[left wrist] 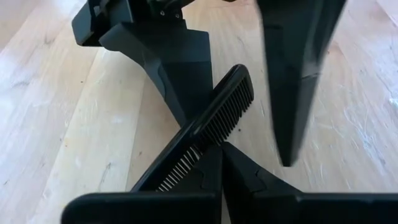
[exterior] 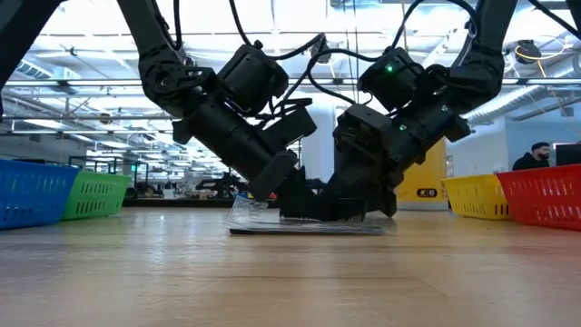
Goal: Pick & Place Travel size toiletries
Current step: Put the black comb into the blue bin
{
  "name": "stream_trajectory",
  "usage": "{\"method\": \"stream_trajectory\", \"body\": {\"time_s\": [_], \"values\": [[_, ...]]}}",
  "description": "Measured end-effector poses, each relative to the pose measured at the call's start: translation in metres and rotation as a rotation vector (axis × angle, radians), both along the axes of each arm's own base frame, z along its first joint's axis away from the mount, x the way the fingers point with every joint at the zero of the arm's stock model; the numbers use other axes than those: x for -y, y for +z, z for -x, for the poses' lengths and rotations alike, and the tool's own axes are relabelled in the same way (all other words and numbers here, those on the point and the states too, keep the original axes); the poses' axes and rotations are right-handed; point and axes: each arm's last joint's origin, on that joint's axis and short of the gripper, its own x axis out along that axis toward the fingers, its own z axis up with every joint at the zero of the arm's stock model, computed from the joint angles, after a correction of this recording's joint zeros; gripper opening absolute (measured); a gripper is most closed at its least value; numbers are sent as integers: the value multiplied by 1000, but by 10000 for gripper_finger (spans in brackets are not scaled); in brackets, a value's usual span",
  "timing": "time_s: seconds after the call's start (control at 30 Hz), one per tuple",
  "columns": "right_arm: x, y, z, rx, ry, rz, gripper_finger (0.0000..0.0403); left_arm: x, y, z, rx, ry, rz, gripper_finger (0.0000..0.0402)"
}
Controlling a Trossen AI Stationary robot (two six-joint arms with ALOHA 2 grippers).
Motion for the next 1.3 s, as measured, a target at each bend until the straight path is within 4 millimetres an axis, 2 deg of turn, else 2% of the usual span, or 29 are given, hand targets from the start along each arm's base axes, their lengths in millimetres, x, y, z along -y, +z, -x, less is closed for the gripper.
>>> {"method": "stream_trajectory", "body": {"time_s": [0.27,0.37,0.43,0.6,0.7,0.8,0.97,1.07,1.17,1.3], "values": [[0,-3,3,-38,18,106,73,4,0,1,-7,-1,5,13],[-3,0,5,-45,45,141,25,6,6,2,-18,-18,-11,10],[-5,3,7,-59,59,176,8,8,13,6,-51,-34,-17,6],[-14,21,22,-147,6,346,10,15,39,19,-113,-49,-19,5],[-23,45,31,-134,-40,456,5,24,58,28,-133,-59,2,17],[-38,66,44,-110,-33,535,7,41,74,39,-164,-64,2,30],[-65,96,53,49,-31,689,6,84,101,65,-139,-12,-101,35],[-78,99,52,114,-3,752,5,105,117,79,-64,80,-202,29],[-85,96,40,198,8,790,6,117,130,93,6,172,-313,19],[-89,77,20,265,27,864,6,118,142,98,86,262,-393,12]]}}
